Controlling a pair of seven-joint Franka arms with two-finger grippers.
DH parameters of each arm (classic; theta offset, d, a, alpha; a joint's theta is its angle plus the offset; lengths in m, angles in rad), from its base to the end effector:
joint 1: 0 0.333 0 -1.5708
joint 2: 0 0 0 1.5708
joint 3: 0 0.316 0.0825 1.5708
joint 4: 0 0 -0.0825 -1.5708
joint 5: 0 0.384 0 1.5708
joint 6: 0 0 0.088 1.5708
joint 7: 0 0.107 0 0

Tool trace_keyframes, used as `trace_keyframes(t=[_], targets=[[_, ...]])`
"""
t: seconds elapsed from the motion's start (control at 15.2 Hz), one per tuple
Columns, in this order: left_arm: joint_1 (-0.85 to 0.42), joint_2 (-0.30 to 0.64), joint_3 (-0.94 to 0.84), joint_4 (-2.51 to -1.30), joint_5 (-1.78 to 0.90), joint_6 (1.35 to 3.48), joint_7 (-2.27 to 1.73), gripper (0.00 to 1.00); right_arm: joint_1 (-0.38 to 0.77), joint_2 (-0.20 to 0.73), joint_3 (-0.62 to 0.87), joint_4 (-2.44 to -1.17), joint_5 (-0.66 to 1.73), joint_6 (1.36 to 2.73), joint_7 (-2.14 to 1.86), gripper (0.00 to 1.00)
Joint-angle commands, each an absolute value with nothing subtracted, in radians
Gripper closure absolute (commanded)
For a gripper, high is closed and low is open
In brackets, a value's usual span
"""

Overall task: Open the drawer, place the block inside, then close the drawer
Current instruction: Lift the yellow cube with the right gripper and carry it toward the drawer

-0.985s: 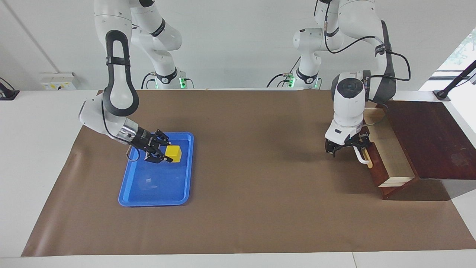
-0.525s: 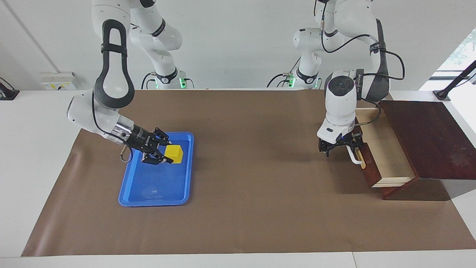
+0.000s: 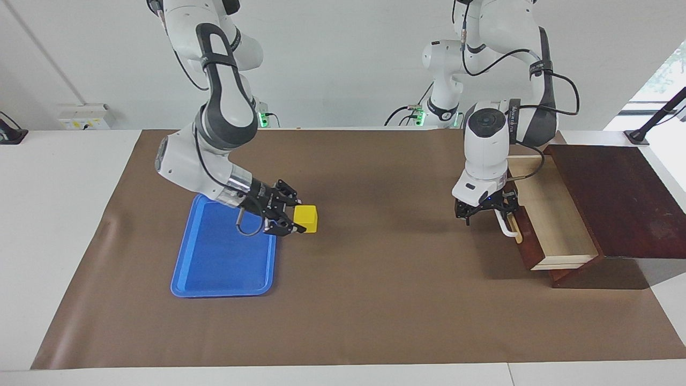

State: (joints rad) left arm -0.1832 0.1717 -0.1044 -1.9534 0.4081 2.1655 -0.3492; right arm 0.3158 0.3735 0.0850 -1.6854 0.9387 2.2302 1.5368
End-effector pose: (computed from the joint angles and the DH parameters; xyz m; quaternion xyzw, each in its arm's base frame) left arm 0.5795 -0.1530 0.3979 -0.9835 0.0789 -0.0706 0.1467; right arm 0.6197 0.2825 0.4121 -0.6094 0.6843 0.2823 0.2840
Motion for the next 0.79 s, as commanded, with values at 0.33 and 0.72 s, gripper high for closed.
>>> trace_keyframes(t=[0.33, 0.72], targets=[[-0.186, 0.261, -0.091, -1.573, 0.237, 1.785, -0.394, 0.00, 0.475, 0.541, 0.078, -1.462, 0.818, 2.306, 1.761, 1.00], [-0.193, 0.311, -0.087, -1.433, 0.121, 1.755, -1.072, 0.00, 0.505, 0.569, 0.091, -1.398, 0.698, 2.255, 1.732, 1.00]])
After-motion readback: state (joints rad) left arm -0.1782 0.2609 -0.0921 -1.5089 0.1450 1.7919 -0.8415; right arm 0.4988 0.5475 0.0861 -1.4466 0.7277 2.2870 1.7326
